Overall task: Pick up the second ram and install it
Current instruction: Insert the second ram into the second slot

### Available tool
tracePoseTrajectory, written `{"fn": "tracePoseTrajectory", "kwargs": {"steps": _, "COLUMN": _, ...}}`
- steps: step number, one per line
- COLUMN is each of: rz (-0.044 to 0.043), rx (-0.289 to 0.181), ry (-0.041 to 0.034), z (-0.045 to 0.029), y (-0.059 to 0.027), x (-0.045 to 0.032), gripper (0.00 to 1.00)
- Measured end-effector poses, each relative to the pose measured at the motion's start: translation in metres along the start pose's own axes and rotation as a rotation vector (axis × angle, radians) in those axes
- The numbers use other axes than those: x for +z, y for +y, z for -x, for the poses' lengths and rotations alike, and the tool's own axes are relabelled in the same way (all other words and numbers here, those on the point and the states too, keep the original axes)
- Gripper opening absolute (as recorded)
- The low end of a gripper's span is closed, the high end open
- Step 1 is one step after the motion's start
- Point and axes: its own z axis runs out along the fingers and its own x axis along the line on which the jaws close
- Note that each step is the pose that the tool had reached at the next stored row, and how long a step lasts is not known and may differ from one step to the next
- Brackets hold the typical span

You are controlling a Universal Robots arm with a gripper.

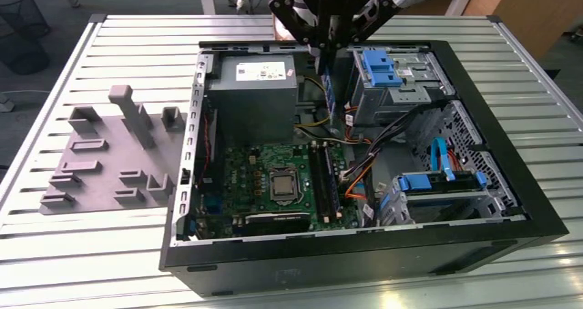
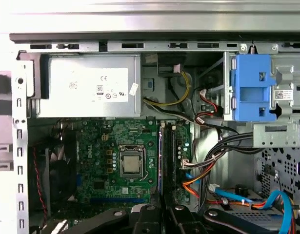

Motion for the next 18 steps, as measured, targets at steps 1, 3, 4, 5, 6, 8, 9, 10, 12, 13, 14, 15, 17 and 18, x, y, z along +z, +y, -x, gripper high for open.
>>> {"fn": "tracePoseTrajectory", "kwargs": {"steps": 1, "rz": -0.0001, "rx": 0.018, "ry": 0.0003, "z": 0.0000, "y": 0.0000, "x": 0.0001, "gripper": 0.14}}
{"fn": "tracePoseTrajectory", "kwargs": {"steps": 3, "rz": -0.0002, "rx": 0.031, "ry": 0.0005, "z": 0.0000, "y": 0.0000, "x": 0.0002, "gripper": 0.14}}
{"fn": "tracePoseTrajectory", "kwargs": {"steps": 4, "rz": -0.0002, "rx": 0.031, "ry": 0.0005, "z": 0.0000, "y": 0.0000, "x": 0.0002, "gripper": 0.14}}
{"fn": "tracePoseTrajectory", "kwargs": {"steps": 5, "rz": -0.0002, "rx": 0.031, "ry": 0.0005, "z": 0.0000, "y": 0.0000, "x": 0.0002, "gripper": 0.14}}
{"fn": "tracePoseTrajectory", "kwargs": {"steps": 6, "rz": -0.0002, "rx": 0.031, "ry": 0.0005, "z": 0.0000, "y": 0.0000, "x": 0.0002, "gripper": 0.14}}
{"fn": "tracePoseTrajectory", "kwargs": {"steps": 8, "rz": 0.0000, "rx": 0.013, "ry": 0.0002, "z": 0.0001, "y": 0.0000, "x": 0.0006, "gripper": 0.14}}
{"fn": "tracePoseTrajectory", "kwargs": {"steps": 9, "rz": 0.0001, "rx": -0.003, "ry": -0.0001, "z": 0.0001, "y": 0.0000, "x": 0.0008, "gripper": 0.14}}
{"fn": "tracePoseTrajectory", "kwargs": {"steps": 10, "rz": 0.0000, "rx": -0.017, "ry": -0.0002, "z": 0.0001, "y": 0.0000, "x": 0.0010, "gripper": 0.14}}
{"fn": "tracePoseTrajectory", "kwargs": {"steps": 12, "rz": 0.0000, "rx": -0.032, "ry": -0.0005, "z": 0.0001, "y": 0.0000, "x": 0.0014, "gripper": 0.14}}
{"fn": "tracePoseTrajectory", "kwargs": {"steps": 13, "rz": 0.0000, "rx": -0.032, "ry": -0.0005, "z": 0.0001, "y": 0.0000, "x": 0.0014, "gripper": 0.14}}
{"fn": "tracePoseTrajectory", "kwargs": {"steps": 14, "rz": 0.0001, "rx": -0.032, "ry": -0.0005, "z": 0.0000, "y": 0.0000, "x": 0.0017, "gripper": 0.14}}
{"fn": "tracePoseTrajectory", "kwargs": {"steps": 15, "rz": 0.0001, "rx": -0.032, "ry": -0.0006, "z": 0.0000, "y": 0.0000, "x": 0.0019, "gripper": 0.14}}
{"fn": "tracePoseTrajectory", "kwargs": {"steps": 17, "rz": 0.0002, "rx": -0.032, "ry": -0.0005, "z": 0.0000, "y": 0.0000, "x": 0.0019, "gripper": 0.14}}
{"fn": "tracePoseTrajectory", "kwargs": {"steps": 18, "rz": 0.0001, "rx": -0.032, "ry": -0.0005, "z": 0.0000, "y": 0.0000, "x": 0.0019, "gripper": 0.14}}
